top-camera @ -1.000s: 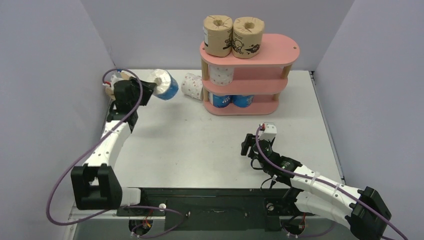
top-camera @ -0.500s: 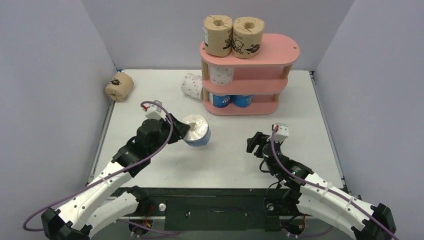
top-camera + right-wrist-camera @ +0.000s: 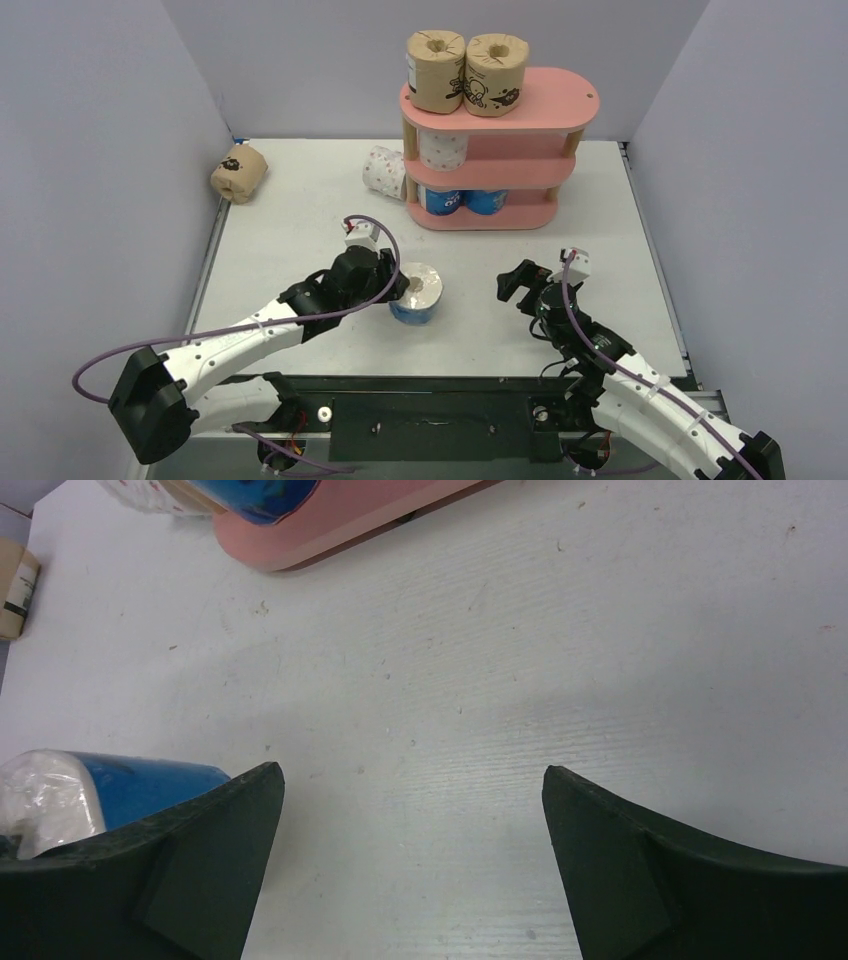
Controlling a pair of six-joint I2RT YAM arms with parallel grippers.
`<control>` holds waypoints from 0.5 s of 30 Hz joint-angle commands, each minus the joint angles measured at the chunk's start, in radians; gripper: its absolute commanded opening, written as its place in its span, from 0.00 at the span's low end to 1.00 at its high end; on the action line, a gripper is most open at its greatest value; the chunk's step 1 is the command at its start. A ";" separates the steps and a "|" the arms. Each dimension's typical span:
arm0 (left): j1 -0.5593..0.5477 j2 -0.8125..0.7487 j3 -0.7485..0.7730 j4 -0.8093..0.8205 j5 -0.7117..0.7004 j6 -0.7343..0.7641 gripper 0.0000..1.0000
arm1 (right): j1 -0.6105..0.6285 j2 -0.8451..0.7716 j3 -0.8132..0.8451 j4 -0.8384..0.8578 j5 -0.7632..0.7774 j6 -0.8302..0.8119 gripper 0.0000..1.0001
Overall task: Place and organize the paper towels onto the shelf
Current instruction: Place the paper towel at the center of the board.
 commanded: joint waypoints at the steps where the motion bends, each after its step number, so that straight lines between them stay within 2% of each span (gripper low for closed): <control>1: -0.016 0.055 0.026 0.176 0.012 0.010 0.29 | -0.007 -0.043 -0.016 0.025 -0.007 -0.014 0.98; 6: -0.021 0.120 0.048 0.196 0.033 0.012 0.32 | -0.006 -0.007 -0.003 0.030 -0.009 -0.042 0.96; 15: -0.021 0.145 0.048 0.167 0.019 0.023 0.36 | -0.006 0.032 0.006 0.046 -0.016 -0.071 0.93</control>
